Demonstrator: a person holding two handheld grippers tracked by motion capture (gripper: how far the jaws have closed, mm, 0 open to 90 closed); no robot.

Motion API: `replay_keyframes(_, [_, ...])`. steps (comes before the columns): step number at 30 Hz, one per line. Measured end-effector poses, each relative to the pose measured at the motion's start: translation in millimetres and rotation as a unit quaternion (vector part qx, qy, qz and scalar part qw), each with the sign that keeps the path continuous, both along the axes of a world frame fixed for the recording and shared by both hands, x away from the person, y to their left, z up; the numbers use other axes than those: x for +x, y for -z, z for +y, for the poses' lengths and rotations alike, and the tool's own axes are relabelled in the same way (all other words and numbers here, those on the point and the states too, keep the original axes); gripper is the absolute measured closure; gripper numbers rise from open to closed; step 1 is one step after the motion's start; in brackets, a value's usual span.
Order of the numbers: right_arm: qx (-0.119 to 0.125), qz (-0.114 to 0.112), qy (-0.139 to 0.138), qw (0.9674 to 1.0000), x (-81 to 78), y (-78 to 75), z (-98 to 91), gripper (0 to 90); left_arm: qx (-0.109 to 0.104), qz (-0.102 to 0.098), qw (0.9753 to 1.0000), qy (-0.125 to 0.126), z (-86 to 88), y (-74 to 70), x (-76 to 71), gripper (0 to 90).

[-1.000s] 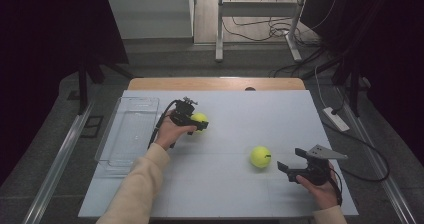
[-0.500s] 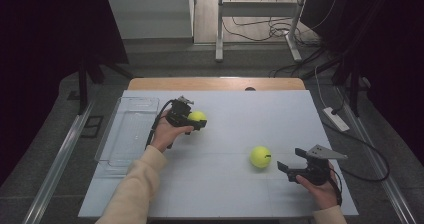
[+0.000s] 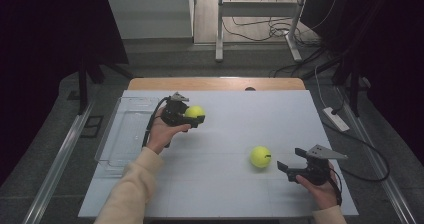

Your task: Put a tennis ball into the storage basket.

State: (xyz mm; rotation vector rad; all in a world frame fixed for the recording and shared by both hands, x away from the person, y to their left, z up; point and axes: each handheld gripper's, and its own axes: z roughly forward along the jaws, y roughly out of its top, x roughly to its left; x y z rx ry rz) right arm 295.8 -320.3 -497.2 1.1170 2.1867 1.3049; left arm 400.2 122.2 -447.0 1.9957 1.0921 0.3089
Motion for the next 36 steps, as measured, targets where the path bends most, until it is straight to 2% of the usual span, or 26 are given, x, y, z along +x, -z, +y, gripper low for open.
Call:
replay_keyframes(14, [0.000, -0.001, 0.002, 1.0000, -0.1, -0.7, -0.3, 9.2, -0.014, -0.009, 0.9998, 0.006, 3.1, -7.4, -5.3, 27.5])
replay_keyframes(19, [0.001, -0.001, 0.002, 1.0000, 0.1, -0.6, -0.6, 9.2, -0.012, -0.023, 0.9996, 0.011, 2.0, -14.0, -8.5, 27.4])
replay_keyframes(22, [0.001, -0.001, 0.003, 1.0000, 0.0, -1.0, -0.3, 9.2, -0.027, -0.029, 0.9991, 0.017, 3.1, -19.3, -9.8, 27.4])
replay_keyframes(27, [0.002, -0.001, 0.002, 1.0000, -0.1, -0.6, -0.1, 9.2, -0.036, -0.042, 0.9984, 0.016, 7.3, -25.3, -12.6, 27.4])
replay_keyframes(36, [0.002, -0.001, 0.003, 1.0000, 0.0, -1.3, -0.3, 9.2, -0.058, -0.045, 0.9973, 0.008, 16.5, -33.3, -14.9, 27.4])
